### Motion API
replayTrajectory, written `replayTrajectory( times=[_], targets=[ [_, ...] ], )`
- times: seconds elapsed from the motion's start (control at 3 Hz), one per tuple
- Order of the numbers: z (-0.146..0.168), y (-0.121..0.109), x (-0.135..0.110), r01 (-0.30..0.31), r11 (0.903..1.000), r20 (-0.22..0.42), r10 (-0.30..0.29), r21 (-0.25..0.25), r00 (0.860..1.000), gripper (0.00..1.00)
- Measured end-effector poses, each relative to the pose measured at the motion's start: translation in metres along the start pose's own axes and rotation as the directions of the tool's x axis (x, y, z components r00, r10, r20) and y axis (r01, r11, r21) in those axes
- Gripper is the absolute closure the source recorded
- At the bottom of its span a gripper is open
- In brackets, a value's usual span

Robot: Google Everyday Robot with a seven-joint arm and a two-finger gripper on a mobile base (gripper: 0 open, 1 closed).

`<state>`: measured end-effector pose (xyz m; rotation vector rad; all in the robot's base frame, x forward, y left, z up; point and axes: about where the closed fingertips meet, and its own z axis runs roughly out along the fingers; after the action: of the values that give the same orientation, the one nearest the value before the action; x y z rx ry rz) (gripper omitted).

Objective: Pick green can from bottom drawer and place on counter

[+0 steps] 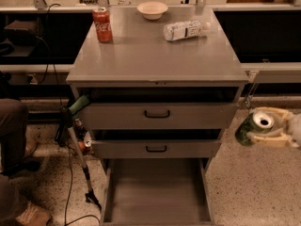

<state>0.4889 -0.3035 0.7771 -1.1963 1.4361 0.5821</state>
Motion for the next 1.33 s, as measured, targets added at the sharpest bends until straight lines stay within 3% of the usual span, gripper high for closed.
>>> replayTrajectory(
  times=[0.33, 1.0, 1.33],
  targets=[
    [-0.022, -0.052, -0.07, -0.039, 0.997, -0.063, 0.043, 0.067, 0.997, 1.0],
    [-0.016, -0.062, -0.083, -0.048, 0.997, -0.046, 0.05, 0.06, 0.998, 1.0],
    [-0.017, -0.082, -0.108, -0.053, 0.9964, -0.031, 0.055, 0.065, 0.998, 1.0]
  ],
)
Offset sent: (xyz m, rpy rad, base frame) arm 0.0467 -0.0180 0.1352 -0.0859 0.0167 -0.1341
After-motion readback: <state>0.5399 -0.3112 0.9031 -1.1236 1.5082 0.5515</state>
